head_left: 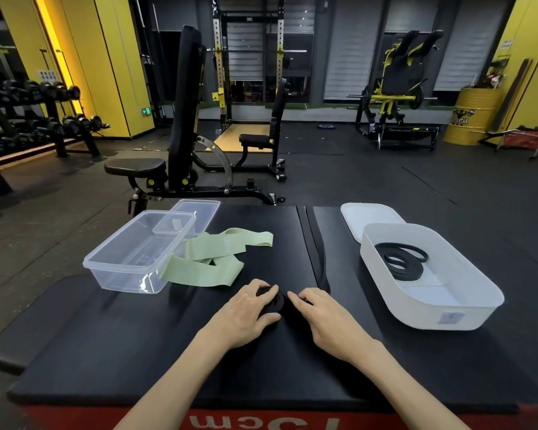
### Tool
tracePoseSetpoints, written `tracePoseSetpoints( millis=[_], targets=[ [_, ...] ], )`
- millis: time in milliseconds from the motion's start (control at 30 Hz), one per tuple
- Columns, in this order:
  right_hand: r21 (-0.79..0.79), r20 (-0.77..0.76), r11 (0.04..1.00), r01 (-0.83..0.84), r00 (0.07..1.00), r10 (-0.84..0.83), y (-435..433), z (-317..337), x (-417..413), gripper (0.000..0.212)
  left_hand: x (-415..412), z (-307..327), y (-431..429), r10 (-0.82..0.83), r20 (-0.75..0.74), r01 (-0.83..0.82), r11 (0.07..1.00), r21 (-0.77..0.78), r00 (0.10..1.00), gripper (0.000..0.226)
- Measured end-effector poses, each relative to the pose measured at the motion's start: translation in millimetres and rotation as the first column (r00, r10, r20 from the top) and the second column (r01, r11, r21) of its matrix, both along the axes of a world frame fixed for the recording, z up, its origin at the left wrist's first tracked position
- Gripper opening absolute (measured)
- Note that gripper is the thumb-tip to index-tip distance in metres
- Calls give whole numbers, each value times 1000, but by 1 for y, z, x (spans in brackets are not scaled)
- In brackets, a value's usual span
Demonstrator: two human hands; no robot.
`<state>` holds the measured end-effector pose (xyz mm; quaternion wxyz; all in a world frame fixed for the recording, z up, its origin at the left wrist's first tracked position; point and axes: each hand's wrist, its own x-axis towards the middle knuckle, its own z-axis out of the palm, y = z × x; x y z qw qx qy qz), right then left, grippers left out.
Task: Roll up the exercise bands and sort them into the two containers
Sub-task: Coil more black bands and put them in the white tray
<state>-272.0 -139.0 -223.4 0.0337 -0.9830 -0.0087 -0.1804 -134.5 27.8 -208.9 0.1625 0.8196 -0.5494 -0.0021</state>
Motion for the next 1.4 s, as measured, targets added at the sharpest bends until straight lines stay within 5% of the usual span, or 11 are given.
tracePoseSetpoints(
  millis=[533,867,1167,1400],
  targets=[
    [-151,106,974,166,983,-152,9,6,5,61,-26,2,-4,219,13,-218,974,-57,976,60],
    [-212,104,970,119,990,-99,16,15,9,37,-45,4,-15,349,50,-348,937,-38,936,66],
    [-198,32,968,153,988,-150,29,14,4,25,-44,5,-13,302,-9,-302,952,-38,953,65],
    [-105,42,985,136,990,-132,21,10,-1,48,-19,14,-6,92,-146,-67,983,171,985,62]
  ],
)
